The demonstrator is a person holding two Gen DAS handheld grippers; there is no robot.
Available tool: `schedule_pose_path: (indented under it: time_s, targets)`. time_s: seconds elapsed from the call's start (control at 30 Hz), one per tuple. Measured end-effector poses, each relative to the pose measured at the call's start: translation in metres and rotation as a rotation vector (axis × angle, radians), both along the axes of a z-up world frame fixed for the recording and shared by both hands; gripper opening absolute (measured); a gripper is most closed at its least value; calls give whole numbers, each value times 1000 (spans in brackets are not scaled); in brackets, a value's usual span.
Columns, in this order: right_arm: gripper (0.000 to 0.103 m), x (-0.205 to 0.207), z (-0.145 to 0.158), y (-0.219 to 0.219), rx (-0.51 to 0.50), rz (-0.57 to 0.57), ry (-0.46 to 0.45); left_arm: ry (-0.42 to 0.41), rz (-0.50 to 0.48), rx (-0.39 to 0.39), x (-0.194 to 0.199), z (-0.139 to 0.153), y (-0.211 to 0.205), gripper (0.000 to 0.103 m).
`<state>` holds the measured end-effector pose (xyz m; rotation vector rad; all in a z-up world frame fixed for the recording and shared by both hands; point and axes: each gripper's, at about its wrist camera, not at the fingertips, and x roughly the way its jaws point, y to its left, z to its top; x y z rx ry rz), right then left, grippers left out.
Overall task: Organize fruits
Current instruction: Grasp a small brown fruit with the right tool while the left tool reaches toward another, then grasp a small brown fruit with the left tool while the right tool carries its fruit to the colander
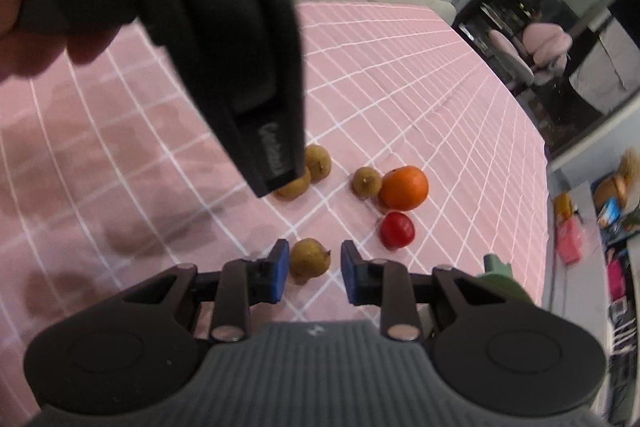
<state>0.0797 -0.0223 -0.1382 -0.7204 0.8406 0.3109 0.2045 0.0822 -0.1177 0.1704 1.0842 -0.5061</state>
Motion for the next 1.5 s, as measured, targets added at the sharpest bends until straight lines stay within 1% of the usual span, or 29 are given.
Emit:
schedule_pose_path:
  time_s: [0.2, 0.37, 0.5, 0.57, 0.67, 0.8, 0.87, 0.9, 0.93, 0.97, 1.03, 1.23, 1.37, 1.5]
  targets:
    - [22, 10, -10, 1, -19, 13, 31, 5, -51, 19, 3, -10, -9, 33]
    - [22, 12, -16, 3, -44, 24, 42, 10, -49, 5, 9, -13, -11, 33]
    - [22, 13, -18, 4, -54, 35, 43, 11, -36, 0, 12, -16, -14, 33]
    - [22, 9, -17, 7, -45, 42, 47, 15, -11, -7, 14, -18, -14, 33]
    - [22, 6, -12, 6, -38, 48, 50, 22, 13, -32, 18, -19, -16, 33]
    - [22, 7, -8, 0, -18, 39, 58, 23, 31, -33, 22, -21, -21, 33]
    - [22, 7, -5, -1, -7, 34, 65, 41, 52, -30, 25, -24, -23, 33]
    - [22, 6, -4, -1, -3, 35, 66, 51, 59, -21, 26, -26, -24, 33]
    - [22, 5, -2, 0, 2, 36, 67, 48, 58, -16, 25, -26, -25, 29]
    - [22, 4, -1, 0, 8, 37, 67, 46, 55, -13, 24, -26, -26, 29]
    - [22, 1, 3, 0, 30, 43, 66, 46, 54, -16, 23, -24, -26, 28]
    - [22, -5, 13, -5, 67, 76, 64, 41, 71, -64, 18, -7, -17, 28]
    - [23, -19, 30, -14, 101, 88, 47, 25, 67, -73, 11, 11, -14, 28]
    - [23, -37, 51, -26, 166, 72, 38, 12, 53, -100, -1, 32, -13, 28]
